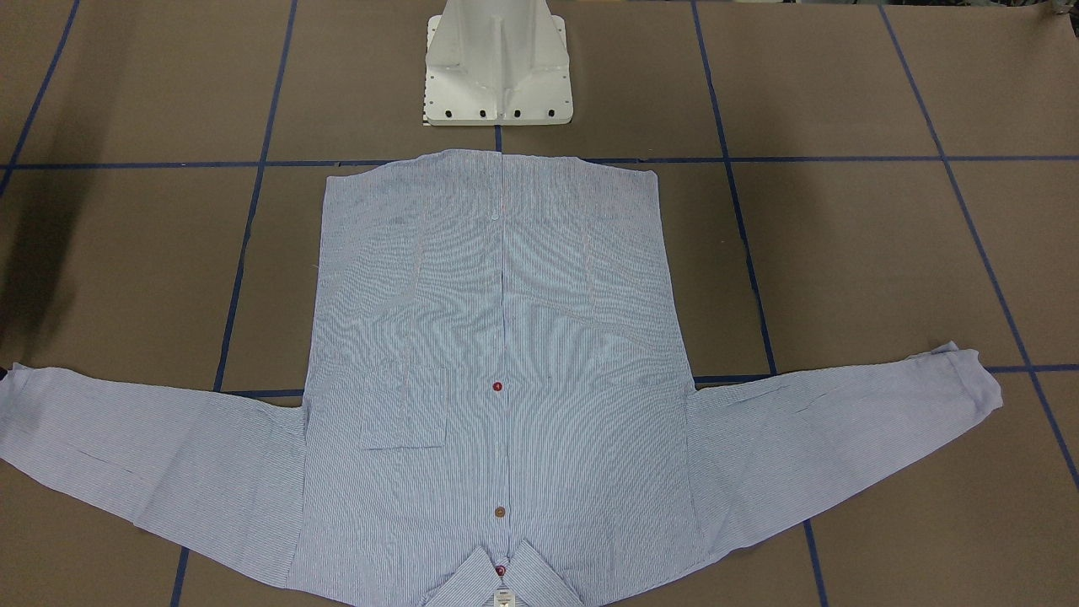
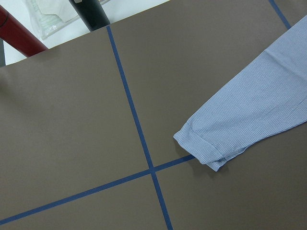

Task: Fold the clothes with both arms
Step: 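Close the right gripper on the sleeve cuff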

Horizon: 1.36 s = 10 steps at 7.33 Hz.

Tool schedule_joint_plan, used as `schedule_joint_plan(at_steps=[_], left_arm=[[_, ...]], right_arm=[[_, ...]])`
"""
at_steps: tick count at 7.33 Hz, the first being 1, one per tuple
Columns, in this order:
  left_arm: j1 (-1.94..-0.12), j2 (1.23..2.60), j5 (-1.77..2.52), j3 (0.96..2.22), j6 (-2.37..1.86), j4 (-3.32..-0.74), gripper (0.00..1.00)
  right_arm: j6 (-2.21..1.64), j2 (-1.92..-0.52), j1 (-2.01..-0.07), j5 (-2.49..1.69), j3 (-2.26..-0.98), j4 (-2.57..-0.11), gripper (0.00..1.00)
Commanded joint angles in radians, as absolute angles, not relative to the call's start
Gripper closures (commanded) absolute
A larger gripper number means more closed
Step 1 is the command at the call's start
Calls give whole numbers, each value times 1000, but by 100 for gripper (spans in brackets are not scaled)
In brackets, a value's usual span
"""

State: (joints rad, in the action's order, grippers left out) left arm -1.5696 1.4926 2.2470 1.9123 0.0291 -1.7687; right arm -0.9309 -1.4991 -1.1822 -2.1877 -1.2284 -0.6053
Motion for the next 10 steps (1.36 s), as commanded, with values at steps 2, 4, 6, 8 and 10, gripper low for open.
schedule_joint_plan(at_steps=[2,4,6,8,10], left_arm=[[-1569,1493,2247,1911,29,-1769,0],[-1569,1493,2247,1911,29,-1769,0],[-1569,1493,2247,1911,29,-1769,0],[-1569,1493,2247,1910,31,-1769,0],[-1569,1493,2247,1910,31,-1769,0]], right_arm=[[-940,-1496,-1161,-2181,-1229,-604,50],[-939,-1494,-1147,-2180,-1227,-604,50],[-940,-1494,-1137,-2163,-1229,-604,54],[-949,-1493,-1135,-2164,-1239,-606,100],[-950,-1480,-1135,-2175,-1250,-606,100]])
